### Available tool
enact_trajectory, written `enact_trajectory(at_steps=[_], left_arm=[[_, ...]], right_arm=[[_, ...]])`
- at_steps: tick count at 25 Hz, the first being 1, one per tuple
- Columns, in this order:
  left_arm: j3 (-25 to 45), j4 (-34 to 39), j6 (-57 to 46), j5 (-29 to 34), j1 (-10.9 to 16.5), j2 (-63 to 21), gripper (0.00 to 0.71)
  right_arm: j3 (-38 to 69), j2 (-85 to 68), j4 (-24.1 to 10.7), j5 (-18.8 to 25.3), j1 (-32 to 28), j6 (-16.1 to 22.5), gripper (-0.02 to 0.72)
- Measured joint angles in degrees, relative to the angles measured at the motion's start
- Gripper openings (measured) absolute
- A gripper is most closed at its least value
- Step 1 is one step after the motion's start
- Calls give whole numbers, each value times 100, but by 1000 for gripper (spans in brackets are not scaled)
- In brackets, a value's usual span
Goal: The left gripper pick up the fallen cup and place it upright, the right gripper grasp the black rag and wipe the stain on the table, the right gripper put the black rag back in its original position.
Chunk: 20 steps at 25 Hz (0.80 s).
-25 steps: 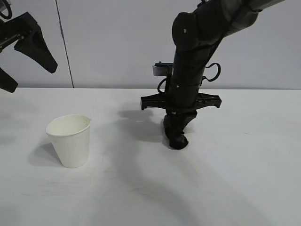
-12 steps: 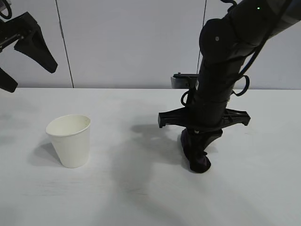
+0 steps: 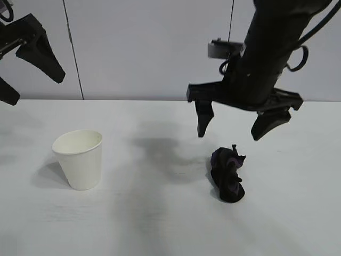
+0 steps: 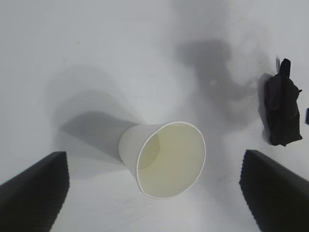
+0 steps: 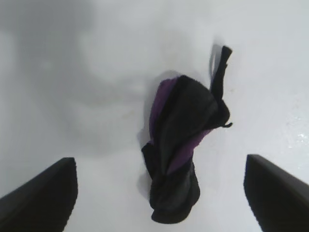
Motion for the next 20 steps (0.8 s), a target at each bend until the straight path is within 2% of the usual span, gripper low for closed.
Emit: enact_trajectory(at_steps=[3,7,20], left_arm=[[0,0,-25,-26,-176,0,693],[0,-10,-32,-135,-316,0,693],[0,-197,-42,-192,-359,0,693]], right_arm=[[18,-19,445,166,-172,-389,653],[25,-19,698,170,-179,-570,653],[25,-19,748,104,-179,-599,653]])
